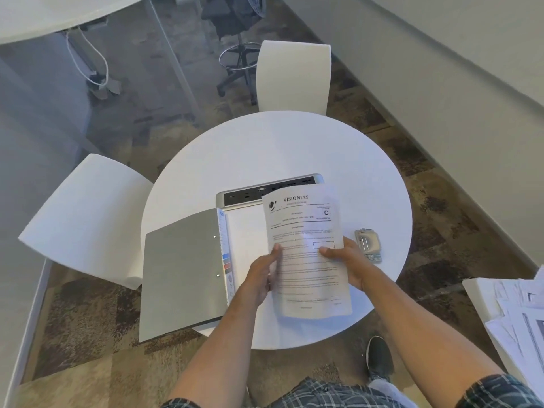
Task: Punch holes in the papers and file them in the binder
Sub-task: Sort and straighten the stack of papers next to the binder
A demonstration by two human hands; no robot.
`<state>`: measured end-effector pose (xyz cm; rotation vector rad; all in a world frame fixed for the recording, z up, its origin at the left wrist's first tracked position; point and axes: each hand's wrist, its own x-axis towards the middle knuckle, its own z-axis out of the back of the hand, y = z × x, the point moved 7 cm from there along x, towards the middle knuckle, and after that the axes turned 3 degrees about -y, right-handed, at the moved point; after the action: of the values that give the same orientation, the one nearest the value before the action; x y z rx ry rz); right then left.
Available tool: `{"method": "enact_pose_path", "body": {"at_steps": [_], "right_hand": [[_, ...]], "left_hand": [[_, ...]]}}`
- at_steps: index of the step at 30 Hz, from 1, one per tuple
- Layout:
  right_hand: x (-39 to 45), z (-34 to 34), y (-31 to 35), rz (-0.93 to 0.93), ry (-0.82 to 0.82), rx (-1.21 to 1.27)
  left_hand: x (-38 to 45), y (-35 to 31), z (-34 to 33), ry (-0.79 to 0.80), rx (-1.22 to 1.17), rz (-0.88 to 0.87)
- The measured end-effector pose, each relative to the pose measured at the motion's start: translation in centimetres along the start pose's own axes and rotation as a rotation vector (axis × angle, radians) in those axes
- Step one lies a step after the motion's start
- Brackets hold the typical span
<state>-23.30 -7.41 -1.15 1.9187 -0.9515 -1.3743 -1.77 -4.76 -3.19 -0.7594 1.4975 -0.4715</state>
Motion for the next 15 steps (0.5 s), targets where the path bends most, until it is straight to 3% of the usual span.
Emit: {"method": "enact_pose_path", "body": {"at_steps": [3,15], "right_hand": [[-0.4,0.5,-0.5,-0.03,0.007,-0.012],[0.2,1.2,-1.1,0.001,-0.083,-0.074]], "left_hand": [[0.4,0.7,0.6,0.028,-0.096,-0.031],[1.0,-0.3,2.2,-0.123,-0.005,-0.119]]}}
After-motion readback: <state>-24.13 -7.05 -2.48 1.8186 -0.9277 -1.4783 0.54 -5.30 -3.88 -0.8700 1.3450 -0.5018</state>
